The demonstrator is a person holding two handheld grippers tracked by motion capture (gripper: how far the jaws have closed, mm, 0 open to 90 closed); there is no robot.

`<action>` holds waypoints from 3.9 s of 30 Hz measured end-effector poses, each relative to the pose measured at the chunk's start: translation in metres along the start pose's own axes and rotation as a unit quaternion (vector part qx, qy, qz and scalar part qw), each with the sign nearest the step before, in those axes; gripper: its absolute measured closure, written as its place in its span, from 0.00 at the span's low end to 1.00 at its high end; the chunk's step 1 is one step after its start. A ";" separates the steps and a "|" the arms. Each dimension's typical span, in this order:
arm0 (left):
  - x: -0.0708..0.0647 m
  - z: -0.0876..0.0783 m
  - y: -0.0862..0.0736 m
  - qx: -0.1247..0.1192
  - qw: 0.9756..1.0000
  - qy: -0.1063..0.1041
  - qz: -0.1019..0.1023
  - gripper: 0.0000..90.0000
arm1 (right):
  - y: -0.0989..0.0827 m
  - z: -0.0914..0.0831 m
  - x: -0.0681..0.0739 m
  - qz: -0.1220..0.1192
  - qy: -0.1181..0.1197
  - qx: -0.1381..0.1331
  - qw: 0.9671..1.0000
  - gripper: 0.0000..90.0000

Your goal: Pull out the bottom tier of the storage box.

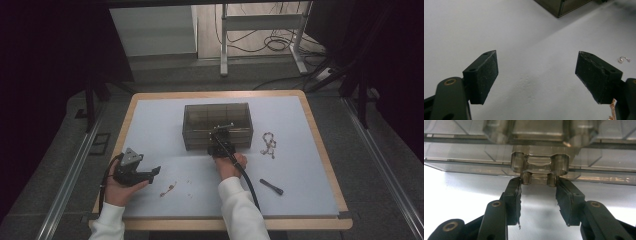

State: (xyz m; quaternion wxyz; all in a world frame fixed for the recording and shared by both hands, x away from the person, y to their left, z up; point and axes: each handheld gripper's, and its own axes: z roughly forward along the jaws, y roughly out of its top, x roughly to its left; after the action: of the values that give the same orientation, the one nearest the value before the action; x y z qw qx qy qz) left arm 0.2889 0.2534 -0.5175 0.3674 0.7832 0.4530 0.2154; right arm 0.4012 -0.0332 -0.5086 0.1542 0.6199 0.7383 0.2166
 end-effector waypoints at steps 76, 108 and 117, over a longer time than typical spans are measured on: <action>-0.021 0.002 0.012 -0.028 0.998 -0.050 -0.014 0.30 | -0.077 -0.067 -0.165 -0.156 0.158 -0.152 0.963 0.29; -0.016 0.044 0.047 -0.019 0.996 -0.085 -0.006 0.46 | -0.041 -0.059 -0.170 -0.183 0.158 -0.162 0.957 0.48; -0.017 0.061 0.046 -0.005 0.996 -0.089 -0.001 0.52 | -0.032 -0.046 -0.163 -0.208 0.171 -0.146 0.952 0.55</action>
State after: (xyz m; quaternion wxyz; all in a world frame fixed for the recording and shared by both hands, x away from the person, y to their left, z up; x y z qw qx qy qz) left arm 0.3464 0.2006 -0.5212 0.4108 0.7968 0.4181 0.1465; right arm 0.3811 -0.2038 -0.4927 0.1557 0.3768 0.8266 0.3879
